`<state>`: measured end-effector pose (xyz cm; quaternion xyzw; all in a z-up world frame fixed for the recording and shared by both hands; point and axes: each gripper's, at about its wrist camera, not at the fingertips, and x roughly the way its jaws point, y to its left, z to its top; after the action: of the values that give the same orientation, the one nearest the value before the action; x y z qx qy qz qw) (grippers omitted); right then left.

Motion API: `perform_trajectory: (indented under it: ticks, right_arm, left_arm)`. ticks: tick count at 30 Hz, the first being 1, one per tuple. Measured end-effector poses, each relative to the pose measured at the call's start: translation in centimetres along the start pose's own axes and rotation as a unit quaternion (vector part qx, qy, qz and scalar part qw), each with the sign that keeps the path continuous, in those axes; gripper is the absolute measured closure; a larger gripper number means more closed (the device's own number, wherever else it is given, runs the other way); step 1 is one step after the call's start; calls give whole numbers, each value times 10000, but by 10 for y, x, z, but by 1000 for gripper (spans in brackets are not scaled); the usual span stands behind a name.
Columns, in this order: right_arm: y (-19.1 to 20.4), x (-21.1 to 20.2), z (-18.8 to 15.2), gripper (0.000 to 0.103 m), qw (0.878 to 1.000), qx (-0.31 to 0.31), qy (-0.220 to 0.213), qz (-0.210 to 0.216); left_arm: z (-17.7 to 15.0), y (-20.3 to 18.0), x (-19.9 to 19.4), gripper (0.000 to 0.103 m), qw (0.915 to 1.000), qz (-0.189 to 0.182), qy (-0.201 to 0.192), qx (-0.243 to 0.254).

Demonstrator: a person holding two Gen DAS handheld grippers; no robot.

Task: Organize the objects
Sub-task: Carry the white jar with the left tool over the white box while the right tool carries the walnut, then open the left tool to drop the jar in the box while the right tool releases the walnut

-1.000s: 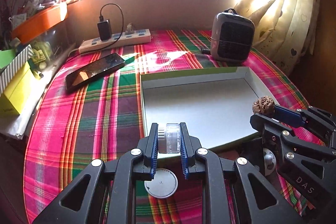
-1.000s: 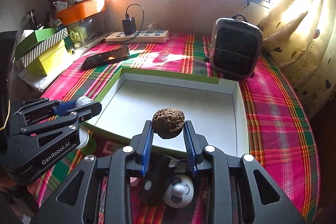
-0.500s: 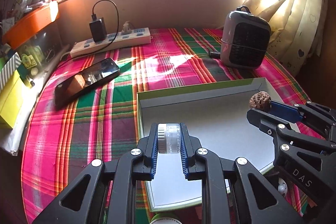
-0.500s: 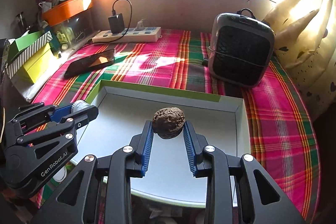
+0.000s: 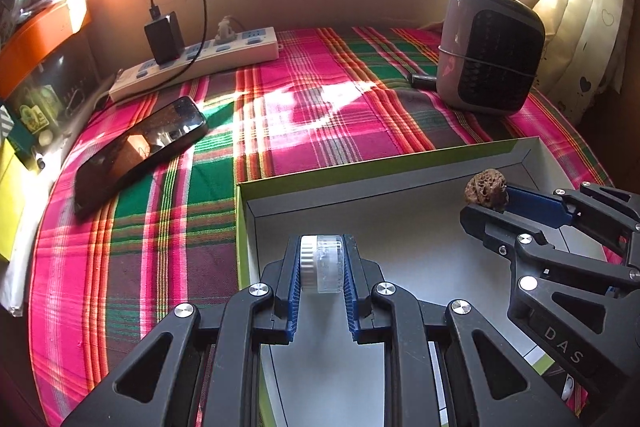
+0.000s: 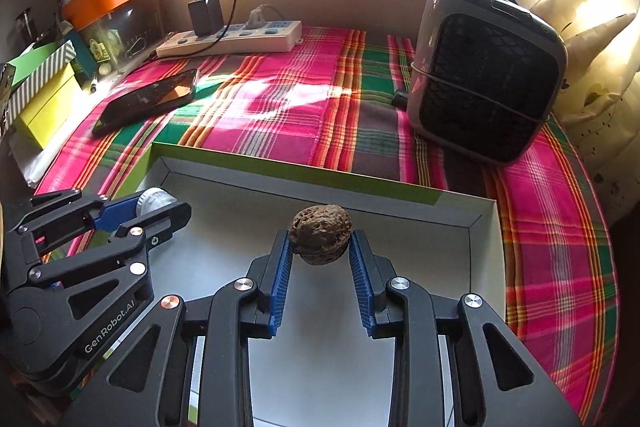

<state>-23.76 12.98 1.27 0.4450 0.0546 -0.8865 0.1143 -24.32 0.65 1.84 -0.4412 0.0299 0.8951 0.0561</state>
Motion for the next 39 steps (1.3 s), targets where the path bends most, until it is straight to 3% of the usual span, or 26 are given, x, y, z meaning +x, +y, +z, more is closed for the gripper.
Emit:
perform_trajectory:
  ticks: [29, 34, 39]
  right_arm:
    - [-3, 12, 1, 71, 9998, 44, 145, -129]
    - [-4, 10, 0, 59, 9998, 56, 116, -162]
    - [-7, 7, -1, 58, 9997, 123, 102, -184]
  left_arm:
    - [7, -6, 13, 84, 9996, 137, 178, 192]
    - [8, -5, 13, 81, 9996, 98, 197, 202]
    - [7, -10, 12, 71, 9993, -1, 232, 292]
